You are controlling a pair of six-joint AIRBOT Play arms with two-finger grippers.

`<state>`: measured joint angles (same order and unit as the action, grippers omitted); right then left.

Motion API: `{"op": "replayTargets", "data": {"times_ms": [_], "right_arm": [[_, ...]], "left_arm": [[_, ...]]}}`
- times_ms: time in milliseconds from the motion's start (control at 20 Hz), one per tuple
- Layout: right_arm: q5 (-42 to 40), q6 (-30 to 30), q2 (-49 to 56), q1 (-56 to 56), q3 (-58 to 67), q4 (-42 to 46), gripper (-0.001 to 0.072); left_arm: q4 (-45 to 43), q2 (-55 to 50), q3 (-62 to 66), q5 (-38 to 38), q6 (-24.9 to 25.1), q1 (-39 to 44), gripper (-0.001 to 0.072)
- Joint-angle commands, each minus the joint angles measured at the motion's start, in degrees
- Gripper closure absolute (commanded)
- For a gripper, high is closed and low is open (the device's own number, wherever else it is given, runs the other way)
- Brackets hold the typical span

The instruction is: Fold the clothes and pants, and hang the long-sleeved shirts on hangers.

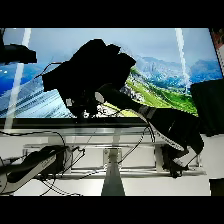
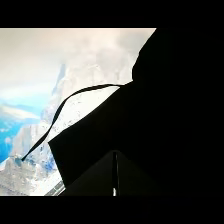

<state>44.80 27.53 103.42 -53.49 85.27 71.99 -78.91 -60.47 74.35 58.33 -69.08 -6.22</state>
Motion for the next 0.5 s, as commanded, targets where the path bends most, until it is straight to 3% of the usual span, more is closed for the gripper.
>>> {"op": "replayTargets", "data": {"times_ms": [0,350,450], "right_arm": [[-1.40,-2.40,1.95,-0.22,0.02,0.31,0.0162],[-6.56,-4.33,3.91,-0.07,0.02,4.13,0.0171],[-8.07,-4.33,4.59,-0.07,0.02,5.70,0.0275]], "left_arm": [[4.09,-0.04,0.00,-0.02,0.02,0.04,0.0698],[5.70,-0.04,0.00,-0.02,0.02,0.04,0.0698],[5.73,-0.04,0.00,-0.02,0.02,0.04,0.0697]]}}
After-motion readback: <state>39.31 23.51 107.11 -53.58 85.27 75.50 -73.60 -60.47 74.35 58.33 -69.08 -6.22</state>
